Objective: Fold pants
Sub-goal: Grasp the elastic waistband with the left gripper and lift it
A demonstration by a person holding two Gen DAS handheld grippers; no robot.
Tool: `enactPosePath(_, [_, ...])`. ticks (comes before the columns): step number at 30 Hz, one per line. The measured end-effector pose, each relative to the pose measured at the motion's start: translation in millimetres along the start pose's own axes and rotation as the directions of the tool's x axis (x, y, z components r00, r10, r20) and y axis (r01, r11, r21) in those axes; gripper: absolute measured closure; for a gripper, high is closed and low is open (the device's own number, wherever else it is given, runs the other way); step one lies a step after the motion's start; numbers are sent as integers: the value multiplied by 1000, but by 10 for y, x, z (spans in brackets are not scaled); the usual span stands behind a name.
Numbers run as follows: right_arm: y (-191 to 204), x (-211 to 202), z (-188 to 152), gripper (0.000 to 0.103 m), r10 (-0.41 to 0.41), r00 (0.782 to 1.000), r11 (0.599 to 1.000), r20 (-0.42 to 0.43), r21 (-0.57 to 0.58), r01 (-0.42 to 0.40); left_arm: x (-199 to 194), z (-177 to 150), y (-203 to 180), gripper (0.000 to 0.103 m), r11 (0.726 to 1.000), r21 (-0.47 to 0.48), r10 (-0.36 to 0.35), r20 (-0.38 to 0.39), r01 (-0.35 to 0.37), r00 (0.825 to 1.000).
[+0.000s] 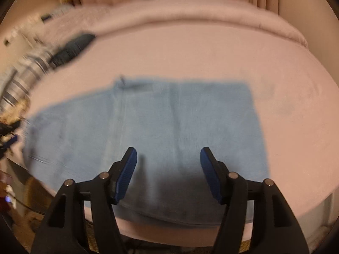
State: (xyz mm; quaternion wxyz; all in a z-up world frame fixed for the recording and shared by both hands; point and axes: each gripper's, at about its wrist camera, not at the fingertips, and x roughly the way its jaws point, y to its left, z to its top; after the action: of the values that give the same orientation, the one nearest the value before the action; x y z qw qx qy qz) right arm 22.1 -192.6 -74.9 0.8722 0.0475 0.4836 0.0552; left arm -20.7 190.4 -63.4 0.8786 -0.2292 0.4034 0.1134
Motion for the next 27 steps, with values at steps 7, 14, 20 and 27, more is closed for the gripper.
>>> enactPosePath(7, [9, 67, -48, 40, -30, 999, 999, 13, -10, 31, 430, 29, 326, 27, 989, -84, -130, -89, 123, 987])
enactPosePath(14, [57, 26, -116, 38, -40, 999, 999, 25, -6, 41, 557, 86, 298, 16, 968, -82, -244, -124, 236, 962])
enactPosePath(20, [100, 31, -114, 35, -40, 999, 999, 34, -5, 40, 488, 27, -20, 47, 993, 27, -112, -111, 115, 987])
enactPosePath(27, [61, -27, -133, 35, -16, 999, 1000, 40, 7, 15, -148, 114, -408, 77, 987, 72, -139, -28, 141, 990])
